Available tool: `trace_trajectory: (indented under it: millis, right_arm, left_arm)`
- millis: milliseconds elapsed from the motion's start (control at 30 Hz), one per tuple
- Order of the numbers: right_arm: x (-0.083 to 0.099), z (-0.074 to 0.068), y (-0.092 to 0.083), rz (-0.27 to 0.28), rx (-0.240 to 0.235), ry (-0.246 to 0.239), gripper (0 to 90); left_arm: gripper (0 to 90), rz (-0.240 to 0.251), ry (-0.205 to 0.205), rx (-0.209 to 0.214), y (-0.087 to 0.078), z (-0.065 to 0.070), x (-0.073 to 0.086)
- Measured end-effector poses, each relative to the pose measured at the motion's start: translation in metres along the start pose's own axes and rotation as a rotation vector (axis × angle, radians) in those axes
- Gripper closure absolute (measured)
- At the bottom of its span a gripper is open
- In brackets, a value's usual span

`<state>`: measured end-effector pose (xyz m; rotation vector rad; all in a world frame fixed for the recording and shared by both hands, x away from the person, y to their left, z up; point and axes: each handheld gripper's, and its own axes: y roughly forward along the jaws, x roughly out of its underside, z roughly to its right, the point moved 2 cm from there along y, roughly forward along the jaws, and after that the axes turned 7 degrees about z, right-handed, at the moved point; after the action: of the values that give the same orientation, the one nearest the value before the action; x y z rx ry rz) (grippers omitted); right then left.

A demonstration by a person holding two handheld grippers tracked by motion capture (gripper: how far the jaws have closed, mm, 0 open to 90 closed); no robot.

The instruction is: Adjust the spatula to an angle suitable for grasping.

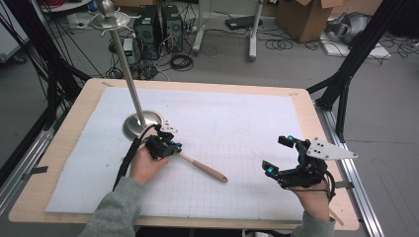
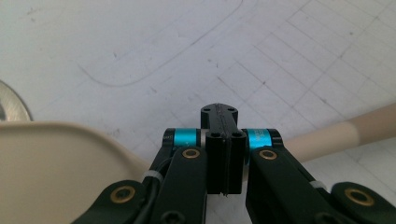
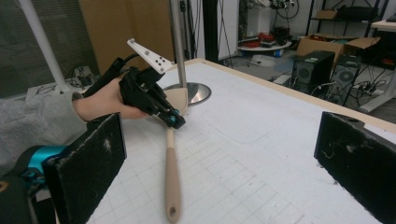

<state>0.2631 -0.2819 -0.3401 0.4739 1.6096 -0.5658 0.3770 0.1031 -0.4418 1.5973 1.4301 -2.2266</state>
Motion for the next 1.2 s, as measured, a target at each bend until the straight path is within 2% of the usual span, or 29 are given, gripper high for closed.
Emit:
trace_trajectory:
  millis: [100, 267, 700, 1033, 1200]
  right_arm:
    - [0.001, 0.000, 0.001, -0.006, -0.003, -0.001, 1.2]
    - [0.001, -0.001, 0.004, -0.012, -0.007, -0.005, 1.2]
    - [0.001, -0.002, 0.007, -0.022, -0.011, 0.000, 1.2]
    - [0.001, -0.002, 0.007, -0.019, -0.010, -0.009, 1.2]
    - [0.001, -0.003, 0.009, -0.025, -0.015, -0.011, 1.3]
  left_arm:
    - [89.7, -0.012, 0.021, -0.014, -0.005, 0.003, 0.003]
    - [89.7, -0.004, 0.018, -0.012, -0.016, 0.005, 0.013]
    - [89.7, 0.001, 0.022, -0.038, -0.039, 0.009, 0.033]
    - [89.6, 0.055, -0.003, -0.045, -0.058, 0.007, 0.053]
    - [89.7, 0.066, -0.007, -0.049, -0.065, 0.006, 0.060]
